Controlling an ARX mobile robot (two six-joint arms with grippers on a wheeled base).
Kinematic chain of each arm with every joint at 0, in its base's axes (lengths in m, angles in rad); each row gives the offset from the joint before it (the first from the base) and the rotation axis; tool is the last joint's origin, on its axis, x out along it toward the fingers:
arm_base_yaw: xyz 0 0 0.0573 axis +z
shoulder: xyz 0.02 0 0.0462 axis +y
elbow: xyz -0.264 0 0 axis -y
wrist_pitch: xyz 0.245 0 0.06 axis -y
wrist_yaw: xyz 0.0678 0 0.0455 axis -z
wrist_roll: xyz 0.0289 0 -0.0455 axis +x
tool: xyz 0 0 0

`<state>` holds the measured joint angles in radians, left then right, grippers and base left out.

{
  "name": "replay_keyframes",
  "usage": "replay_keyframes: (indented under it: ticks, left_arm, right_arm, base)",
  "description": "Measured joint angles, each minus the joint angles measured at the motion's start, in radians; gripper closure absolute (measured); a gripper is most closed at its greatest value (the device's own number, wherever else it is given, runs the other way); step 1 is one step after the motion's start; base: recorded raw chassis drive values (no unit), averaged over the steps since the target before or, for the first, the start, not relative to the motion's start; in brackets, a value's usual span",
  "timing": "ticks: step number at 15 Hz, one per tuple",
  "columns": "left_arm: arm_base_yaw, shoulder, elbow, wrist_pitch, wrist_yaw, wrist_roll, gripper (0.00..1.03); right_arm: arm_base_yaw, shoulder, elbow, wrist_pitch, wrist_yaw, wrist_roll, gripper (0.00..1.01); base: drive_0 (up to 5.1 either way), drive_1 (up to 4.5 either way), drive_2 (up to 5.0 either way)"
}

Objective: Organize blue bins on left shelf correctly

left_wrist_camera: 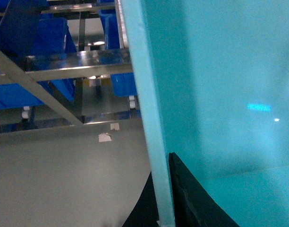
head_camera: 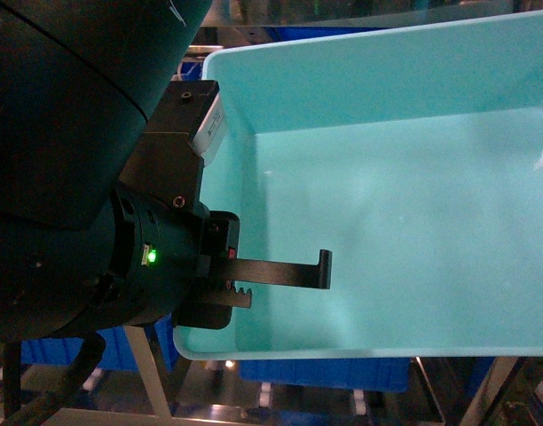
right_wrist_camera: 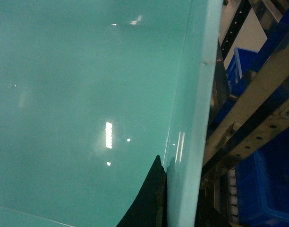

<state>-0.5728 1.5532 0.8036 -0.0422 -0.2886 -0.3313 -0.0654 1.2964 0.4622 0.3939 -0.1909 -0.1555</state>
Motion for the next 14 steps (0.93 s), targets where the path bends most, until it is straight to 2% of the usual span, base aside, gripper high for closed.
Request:
replay_keyframes:
  ticks: [7,10,11,12,14]
  left_arm:
    - [0.000,0.002,0.000,0.000,0.000,0.000,1.01]
    - [0.000,0.002,0.000,-0.002,0.000,0.000,1.01]
    - [0.011,0.061,0.053,-0.112,0.051,-0.025,1.01]
    - [0.020,0.152,0.070,-0.140,0.085,-0.050,1.01]
    - [0.020,0.173,0.088,-0.173,0.088,-0.053,1.01]
  right_arm:
    - [0.000,0.004,0.000,0.002,0.000,0.001,0.99]
    - [0.000,0.004,0.000,-0.003,0.000,0.001,0.99]
    - [0.001,0.091,0.081,-0.183,0.007,0.012,0.99]
    - [0.007,0.182,0.119,-0.302,0.013,0.055,0.99]
    - [0.008,0.230,0.158,-0.415,-0.005,0.077,0.99]
  base:
    - [-0.4,3.80,-4.6]
    - [0.0,0.00,0.0]
    - [0.0,0.00,0.0]
    - [0.0,0.00,0.0]
    - [0.0,0.00,0.0]
